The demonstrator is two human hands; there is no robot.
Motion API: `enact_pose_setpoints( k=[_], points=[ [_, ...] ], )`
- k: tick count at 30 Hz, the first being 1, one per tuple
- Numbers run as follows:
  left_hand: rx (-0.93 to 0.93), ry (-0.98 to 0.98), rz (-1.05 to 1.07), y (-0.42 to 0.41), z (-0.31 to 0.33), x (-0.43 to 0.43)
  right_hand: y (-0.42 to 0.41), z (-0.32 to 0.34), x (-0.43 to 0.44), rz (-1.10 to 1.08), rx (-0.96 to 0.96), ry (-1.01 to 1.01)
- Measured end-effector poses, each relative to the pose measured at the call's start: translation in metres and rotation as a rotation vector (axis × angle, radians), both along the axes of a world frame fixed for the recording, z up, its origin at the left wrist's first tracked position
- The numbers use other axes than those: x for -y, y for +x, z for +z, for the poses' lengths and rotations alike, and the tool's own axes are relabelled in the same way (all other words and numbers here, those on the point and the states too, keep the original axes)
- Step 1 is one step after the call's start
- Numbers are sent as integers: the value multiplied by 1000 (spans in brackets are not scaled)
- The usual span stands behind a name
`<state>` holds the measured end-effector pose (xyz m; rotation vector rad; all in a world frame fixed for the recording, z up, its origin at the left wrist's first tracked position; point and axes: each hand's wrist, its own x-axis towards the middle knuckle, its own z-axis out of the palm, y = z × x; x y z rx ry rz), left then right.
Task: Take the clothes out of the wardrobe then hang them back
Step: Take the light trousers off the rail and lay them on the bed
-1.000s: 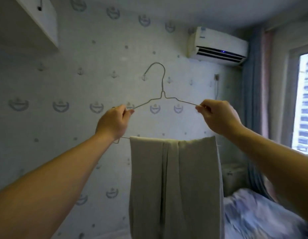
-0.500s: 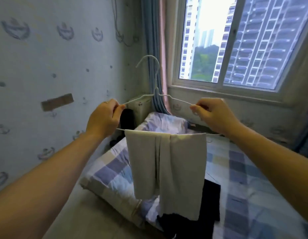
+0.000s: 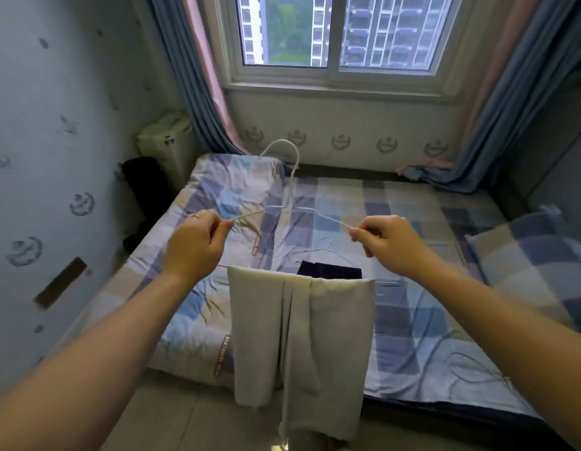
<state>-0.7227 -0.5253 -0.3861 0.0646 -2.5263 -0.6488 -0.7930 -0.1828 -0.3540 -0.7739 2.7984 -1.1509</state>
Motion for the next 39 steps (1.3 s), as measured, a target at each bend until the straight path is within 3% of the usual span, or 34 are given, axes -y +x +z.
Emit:
enact_pose_setpoints(
  k=[13, 21, 27, 34, 37, 39],
  points=[
    [454, 14, 53, -155, -135, -39, -146, -146, -35, -75, 462, 132],
    [591, -36, 94, -263, -213, -47, -249, -230, -24, -200, 517, 309],
    [737, -220, 118, -342, -297, -42, -312, -326, -7, -313, 417, 671],
    [810, -33, -38, -426, -393, -36, -380, -410, 9, -508, 590, 505],
    [897, 133, -77, -453, -417, -35, -395, -424, 21, -523, 684, 357],
    [970, 136, -98, -460, -427, -33, -394, -429, 29, -472, 745, 279]
  ],
)
